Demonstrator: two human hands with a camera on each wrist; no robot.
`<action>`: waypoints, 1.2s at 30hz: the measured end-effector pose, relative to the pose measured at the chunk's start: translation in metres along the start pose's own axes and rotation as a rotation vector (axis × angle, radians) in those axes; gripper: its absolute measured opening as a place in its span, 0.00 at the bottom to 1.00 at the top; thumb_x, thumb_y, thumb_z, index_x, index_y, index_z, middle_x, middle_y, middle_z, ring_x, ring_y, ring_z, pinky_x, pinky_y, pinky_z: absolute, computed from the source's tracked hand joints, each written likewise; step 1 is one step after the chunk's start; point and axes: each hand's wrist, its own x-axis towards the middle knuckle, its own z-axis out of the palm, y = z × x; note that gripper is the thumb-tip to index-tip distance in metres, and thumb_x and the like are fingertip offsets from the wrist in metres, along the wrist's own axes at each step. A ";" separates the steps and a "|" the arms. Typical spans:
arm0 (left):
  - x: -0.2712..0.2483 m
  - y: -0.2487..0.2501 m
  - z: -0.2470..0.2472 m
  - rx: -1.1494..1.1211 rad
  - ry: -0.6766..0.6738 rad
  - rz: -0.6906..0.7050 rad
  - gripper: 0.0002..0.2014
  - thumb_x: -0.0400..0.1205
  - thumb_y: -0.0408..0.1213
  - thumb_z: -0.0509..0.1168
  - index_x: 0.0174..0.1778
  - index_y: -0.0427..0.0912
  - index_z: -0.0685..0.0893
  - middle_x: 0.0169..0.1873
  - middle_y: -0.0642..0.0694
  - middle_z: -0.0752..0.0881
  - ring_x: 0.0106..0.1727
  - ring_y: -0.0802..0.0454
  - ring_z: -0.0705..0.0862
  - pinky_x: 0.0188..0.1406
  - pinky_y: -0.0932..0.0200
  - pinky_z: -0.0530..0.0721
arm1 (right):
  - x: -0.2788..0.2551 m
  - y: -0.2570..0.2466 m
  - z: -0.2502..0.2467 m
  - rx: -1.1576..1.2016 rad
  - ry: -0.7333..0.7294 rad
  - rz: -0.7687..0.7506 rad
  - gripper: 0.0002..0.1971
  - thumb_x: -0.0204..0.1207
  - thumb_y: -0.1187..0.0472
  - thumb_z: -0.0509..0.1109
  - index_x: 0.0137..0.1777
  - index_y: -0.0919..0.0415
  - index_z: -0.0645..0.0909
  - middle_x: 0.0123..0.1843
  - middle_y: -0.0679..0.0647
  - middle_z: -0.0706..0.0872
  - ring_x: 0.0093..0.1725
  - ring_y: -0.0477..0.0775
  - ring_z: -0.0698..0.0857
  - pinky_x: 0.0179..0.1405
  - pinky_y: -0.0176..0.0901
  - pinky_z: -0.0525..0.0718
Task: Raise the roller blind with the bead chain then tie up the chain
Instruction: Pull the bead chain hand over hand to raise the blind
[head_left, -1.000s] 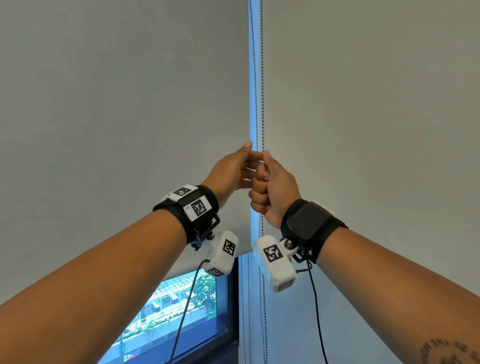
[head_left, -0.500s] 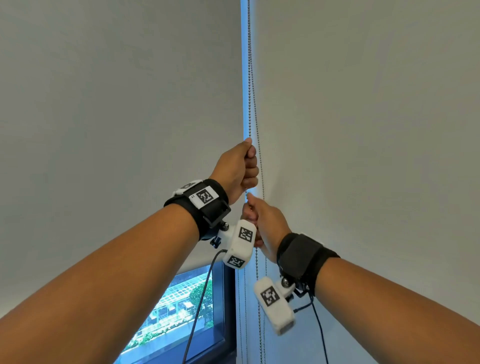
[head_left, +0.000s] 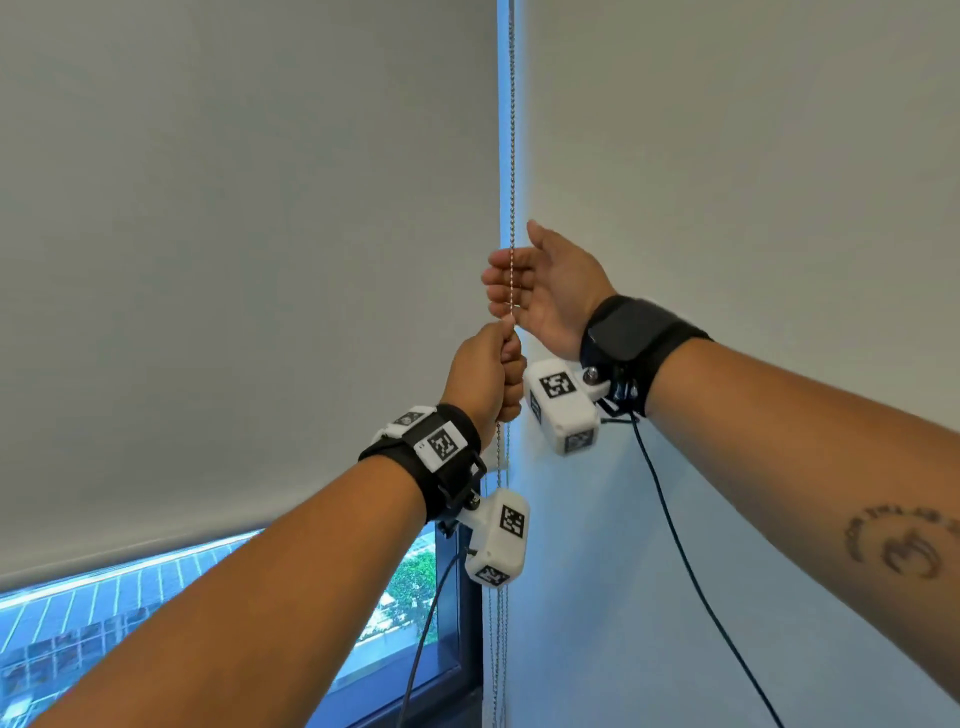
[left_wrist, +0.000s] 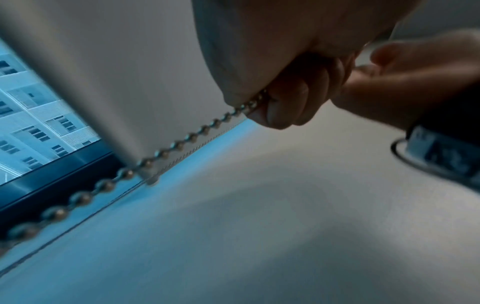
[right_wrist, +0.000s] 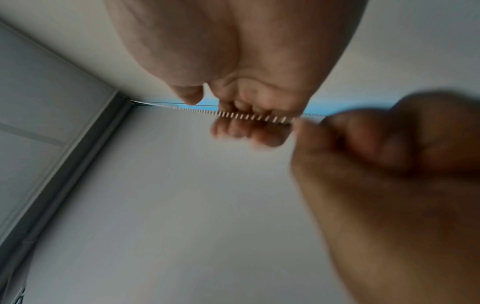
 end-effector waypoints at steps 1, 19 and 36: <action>-0.001 -0.008 0.001 0.013 0.030 -0.014 0.19 0.85 0.47 0.56 0.27 0.52 0.67 0.23 0.48 0.64 0.27 0.52 0.59 0.26 0.56 0.54 | 0.002 -0.001 0.005 0.003 0.010 0.015 0.23 0.88 0.43 0.55 0.45 0.62 0.79 0.35 0.55 0.79 0.31 0.52 0.76 0.35 0.44 0.79; 0.025 0.021 -0.021 0.117 -0.200 0.047 0.25 0.91 0.49 0.50 0.56 0.33 0.86 0.42 0.40 0.89 0.45 0.44 0.87 0.55 0.44 0.86 | -0.025 0.061 -0.008 0.141 0.105 -0.005 0.25 0.87 0.41 0.57 0.28 0.49 0.61 0.25 0.50 0.55 0.27 0.52 0.48 0.26 0.46 0.47; 0.035 0.015 0.014 -0.020 -0.078 0.028 0.22 0.89 0.49 0.53 0.28 0.51 0.63 0.22 0.53 0.60 0.22 0.55 0.54 0.19 0.63 0.52 | -0.031 0.094 -0.052 -0.320 -0.082 0.185 0.14 0.78 0.57 0.59 0.42 0.64 0.83 0.32 0.55 0.77 0.29 0.52 0.73 0.30 0.43 0.75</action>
